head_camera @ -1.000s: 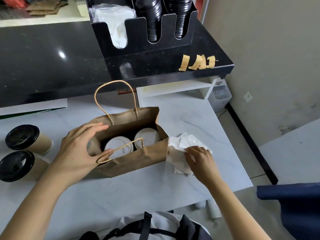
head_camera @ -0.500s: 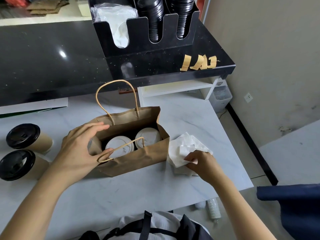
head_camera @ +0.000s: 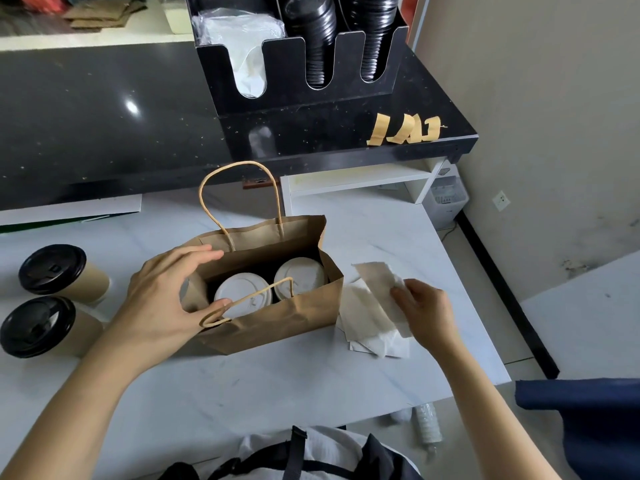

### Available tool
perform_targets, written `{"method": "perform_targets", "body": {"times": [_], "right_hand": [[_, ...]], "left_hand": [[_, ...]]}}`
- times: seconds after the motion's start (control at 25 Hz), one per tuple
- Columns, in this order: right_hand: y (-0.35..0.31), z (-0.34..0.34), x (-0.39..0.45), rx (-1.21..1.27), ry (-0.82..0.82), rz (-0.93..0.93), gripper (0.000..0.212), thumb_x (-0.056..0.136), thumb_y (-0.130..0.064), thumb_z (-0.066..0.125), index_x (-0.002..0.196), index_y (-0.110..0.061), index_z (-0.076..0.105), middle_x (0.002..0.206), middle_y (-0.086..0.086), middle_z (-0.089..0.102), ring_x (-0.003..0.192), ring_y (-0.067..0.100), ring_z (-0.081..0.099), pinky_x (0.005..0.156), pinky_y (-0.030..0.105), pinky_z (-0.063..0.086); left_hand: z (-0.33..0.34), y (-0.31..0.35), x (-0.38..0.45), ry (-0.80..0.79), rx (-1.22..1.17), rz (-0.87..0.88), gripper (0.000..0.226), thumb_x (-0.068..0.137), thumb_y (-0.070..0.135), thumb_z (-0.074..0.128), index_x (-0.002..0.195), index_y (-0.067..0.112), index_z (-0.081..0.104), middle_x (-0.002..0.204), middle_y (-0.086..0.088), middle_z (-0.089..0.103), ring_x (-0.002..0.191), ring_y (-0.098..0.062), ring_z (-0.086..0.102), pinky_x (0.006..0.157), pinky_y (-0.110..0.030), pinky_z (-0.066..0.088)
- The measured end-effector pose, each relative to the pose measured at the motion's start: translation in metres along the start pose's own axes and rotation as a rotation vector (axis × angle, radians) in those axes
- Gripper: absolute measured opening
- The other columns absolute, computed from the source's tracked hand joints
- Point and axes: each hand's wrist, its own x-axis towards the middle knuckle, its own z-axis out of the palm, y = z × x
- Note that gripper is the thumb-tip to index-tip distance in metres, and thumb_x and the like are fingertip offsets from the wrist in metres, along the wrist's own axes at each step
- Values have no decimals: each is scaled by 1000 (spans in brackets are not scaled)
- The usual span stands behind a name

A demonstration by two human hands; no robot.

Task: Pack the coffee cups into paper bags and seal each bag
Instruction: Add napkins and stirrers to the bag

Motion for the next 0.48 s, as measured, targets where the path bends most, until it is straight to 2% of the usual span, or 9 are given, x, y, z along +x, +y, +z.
{"method": "perform_targets", "body": {"times": [0.08,0.2,0.28,0.36,0.48], "right_hand": [[-10,-6,4,103,21,29,46,97,-24,66,59,-14,42,52,-11,33,51,8,28,49,22,21],[-32,-13,9,339,14,95,36,99,-27,67,74,-1,60,63,-2,48,60,15,41,60,31,29],[-54,-19,10,463,44,107,26,98,-23,68,79,-6,70,64,-5,59,60,11,50,55,24,40],[-82,-23,10,541,79,68,19,97,-19,68,81,-11,74,66,-6,65,61,8,56,54,19,47],[-125,-25,11,498,123,-106,14,96,-16,68,84,-14,74,73,5,70,66,7,60,60,25,50]], "left_hand": [[0,3,-1,-6,-7,5,67,73,33,89,133,37,60,142,20,52,134,-17,43,109,-36,31],[-2,6,-1,-6,-17,11,69,73,36,89,135,37,59,143,19,51,135,-14,41,113,-41,34],[-2,6,-1,-11,-18,13,70,73,38,90,135,36,59,143,19,51,136,-13,40,114,-41,34],[-2,4,0,-24,-21,15,72,72,44,89,136,37,57,144,20,50,138,-12,39,115,-40,32],[0,0,1,-48,-14,12,82,66,62,79,140,41,52,147,23,45,140,-8,34,115,-38,30]]}}
